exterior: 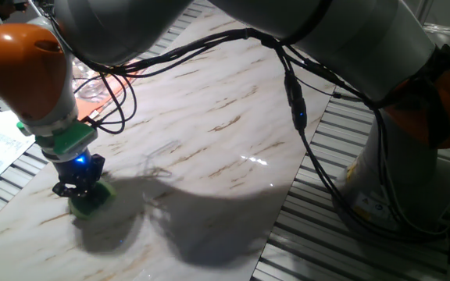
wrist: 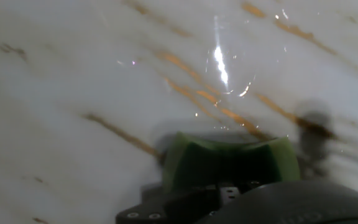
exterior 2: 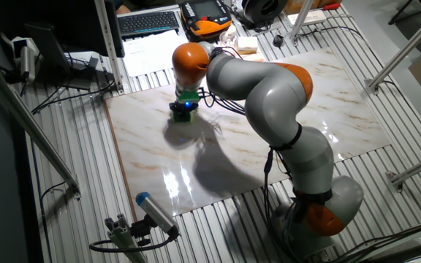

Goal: Clean the tabletop with a sponge

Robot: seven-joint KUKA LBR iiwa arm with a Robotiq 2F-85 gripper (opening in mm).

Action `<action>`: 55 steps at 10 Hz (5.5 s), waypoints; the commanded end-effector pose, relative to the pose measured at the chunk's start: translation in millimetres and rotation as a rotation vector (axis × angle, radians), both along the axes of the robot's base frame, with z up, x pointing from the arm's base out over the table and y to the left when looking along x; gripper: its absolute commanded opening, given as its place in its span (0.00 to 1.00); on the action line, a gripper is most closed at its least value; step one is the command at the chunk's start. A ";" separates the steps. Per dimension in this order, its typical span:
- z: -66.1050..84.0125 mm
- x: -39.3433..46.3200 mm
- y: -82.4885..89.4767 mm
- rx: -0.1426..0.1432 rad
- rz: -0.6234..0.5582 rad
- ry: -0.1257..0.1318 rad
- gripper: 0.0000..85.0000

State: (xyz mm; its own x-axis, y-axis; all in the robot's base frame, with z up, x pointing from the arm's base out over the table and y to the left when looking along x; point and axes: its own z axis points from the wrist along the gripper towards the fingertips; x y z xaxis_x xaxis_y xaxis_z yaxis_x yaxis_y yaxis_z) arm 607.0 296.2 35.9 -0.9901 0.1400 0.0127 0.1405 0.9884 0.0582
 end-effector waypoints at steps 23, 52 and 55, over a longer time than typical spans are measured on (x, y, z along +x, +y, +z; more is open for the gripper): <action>6.0 -23.0 -65.7 -0.062 0.140 0.008 0.00; 2.2 -38.7 -33.7 -0.019 0.103 0.015 0.00; 7.5 -39.6 -10.7 -0.020 0.070 0.028 0.00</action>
State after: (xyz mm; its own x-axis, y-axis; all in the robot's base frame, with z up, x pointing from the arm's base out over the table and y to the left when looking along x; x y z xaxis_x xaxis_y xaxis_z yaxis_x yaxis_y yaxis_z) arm 567.1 286.4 43.5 -0.9965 0.0737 0.0398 0.0751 0.9965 0.0354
